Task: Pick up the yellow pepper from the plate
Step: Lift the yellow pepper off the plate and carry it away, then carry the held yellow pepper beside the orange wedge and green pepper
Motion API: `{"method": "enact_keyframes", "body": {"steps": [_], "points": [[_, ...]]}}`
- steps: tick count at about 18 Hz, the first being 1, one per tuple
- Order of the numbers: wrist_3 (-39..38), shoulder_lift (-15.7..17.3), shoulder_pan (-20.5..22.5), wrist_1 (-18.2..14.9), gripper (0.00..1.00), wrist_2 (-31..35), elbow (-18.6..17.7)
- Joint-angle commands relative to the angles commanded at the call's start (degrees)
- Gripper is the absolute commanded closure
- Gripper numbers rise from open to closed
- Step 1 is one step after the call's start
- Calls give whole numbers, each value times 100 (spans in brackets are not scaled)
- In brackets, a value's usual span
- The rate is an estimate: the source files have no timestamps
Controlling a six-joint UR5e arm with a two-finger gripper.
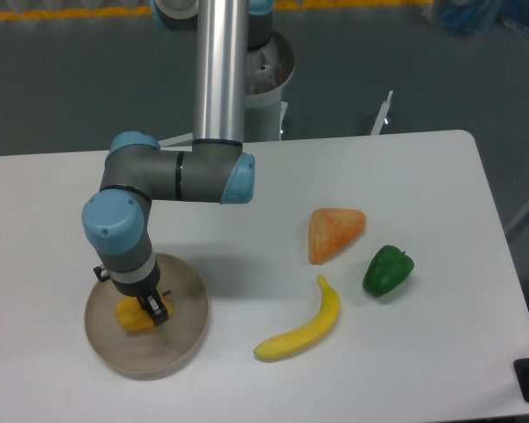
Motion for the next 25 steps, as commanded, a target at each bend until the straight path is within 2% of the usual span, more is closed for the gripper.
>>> {"method": "enact_keyframes", "body": {"steps": [3,7,14,17,19,21,25], "points": [[9,210,44,-44,85,18,88],[-53,580,263,-105,84,-9,0],[79,1116,1036,-834,85,-44,0],[543,1169,1458,-1071,85,-44,18],[912,1344,1905,-1422,85,-35,18],[1412,1380,2274,-1677,85,-26,18],[2213,1459,2838,-1740,85,-44,44]]}}
